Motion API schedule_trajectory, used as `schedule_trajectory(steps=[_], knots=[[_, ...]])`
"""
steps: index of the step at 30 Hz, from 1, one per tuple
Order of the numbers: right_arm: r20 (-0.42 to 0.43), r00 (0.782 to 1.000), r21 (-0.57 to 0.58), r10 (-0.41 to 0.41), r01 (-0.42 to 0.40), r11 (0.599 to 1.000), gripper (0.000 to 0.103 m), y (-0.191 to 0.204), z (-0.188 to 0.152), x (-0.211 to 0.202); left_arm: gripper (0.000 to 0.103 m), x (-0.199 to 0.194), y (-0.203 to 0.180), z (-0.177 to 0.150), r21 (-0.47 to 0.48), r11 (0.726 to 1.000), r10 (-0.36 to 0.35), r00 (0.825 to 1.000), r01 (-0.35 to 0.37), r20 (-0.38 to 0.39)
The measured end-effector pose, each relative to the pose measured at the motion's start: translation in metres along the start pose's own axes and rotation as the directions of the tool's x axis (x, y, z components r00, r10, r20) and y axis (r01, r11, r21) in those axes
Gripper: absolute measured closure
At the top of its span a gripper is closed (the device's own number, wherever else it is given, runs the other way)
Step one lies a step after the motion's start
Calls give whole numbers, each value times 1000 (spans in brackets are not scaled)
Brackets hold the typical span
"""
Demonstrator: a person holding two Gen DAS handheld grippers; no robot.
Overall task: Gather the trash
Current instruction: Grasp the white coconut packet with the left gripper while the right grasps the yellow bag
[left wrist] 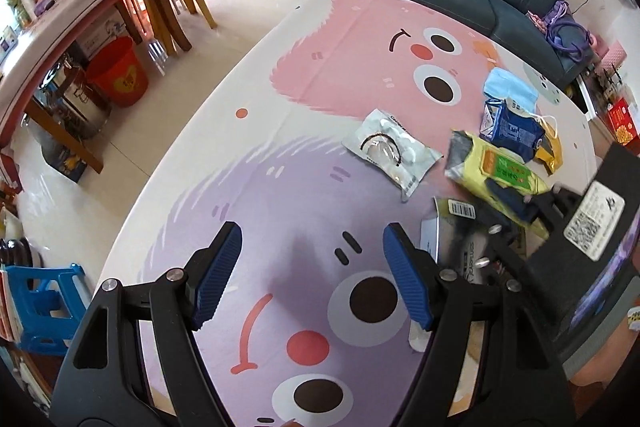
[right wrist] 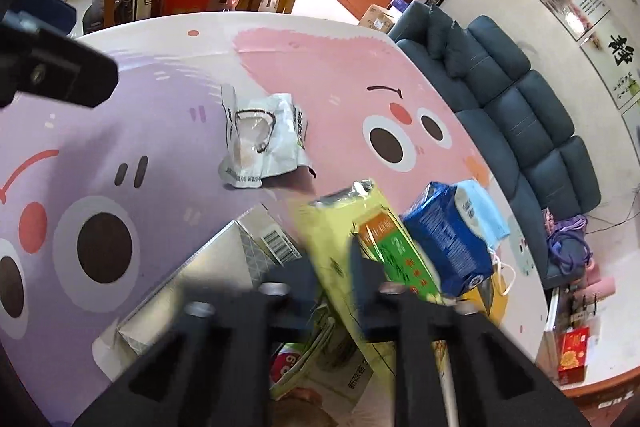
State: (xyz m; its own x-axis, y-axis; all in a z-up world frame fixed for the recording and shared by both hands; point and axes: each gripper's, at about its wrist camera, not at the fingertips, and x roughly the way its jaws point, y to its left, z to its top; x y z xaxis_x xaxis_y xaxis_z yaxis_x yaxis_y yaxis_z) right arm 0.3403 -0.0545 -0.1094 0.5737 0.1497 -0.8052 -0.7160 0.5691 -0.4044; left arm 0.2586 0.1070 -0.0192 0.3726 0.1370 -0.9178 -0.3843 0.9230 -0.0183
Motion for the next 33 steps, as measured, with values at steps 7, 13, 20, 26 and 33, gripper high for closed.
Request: schedule_trajectory(steps=[7, 13, 20, 26, 33], knots=[[77, 992, 211, 103, -118, 970, 103, -47, -1, -22, 31, 14, -5, 12, -26, 999, -46, 998, 45, -39], [143, 968, 475, 207, -250, 843, 103, -112, -13, -30, 22, 34, -17, 34, -79, 992, -110, 990, 103, -84], [210, 950, 589, 230, -311, 746, 103, -152, -29, -37, 16, 70, -34, 60, -201, 971, -165, 974, 133, -155], [237, 938, 615, 252, -345, 709, 103, -162, -39, -40, 14, 104, -40, 77, -313, 947, -145, 963, 68, -229], [257, 930, 640, 263, -368, 675, 103, -172, -52, -52, 28, 125, -56, 83, -316, 949, -97, 953, 2, -286]])
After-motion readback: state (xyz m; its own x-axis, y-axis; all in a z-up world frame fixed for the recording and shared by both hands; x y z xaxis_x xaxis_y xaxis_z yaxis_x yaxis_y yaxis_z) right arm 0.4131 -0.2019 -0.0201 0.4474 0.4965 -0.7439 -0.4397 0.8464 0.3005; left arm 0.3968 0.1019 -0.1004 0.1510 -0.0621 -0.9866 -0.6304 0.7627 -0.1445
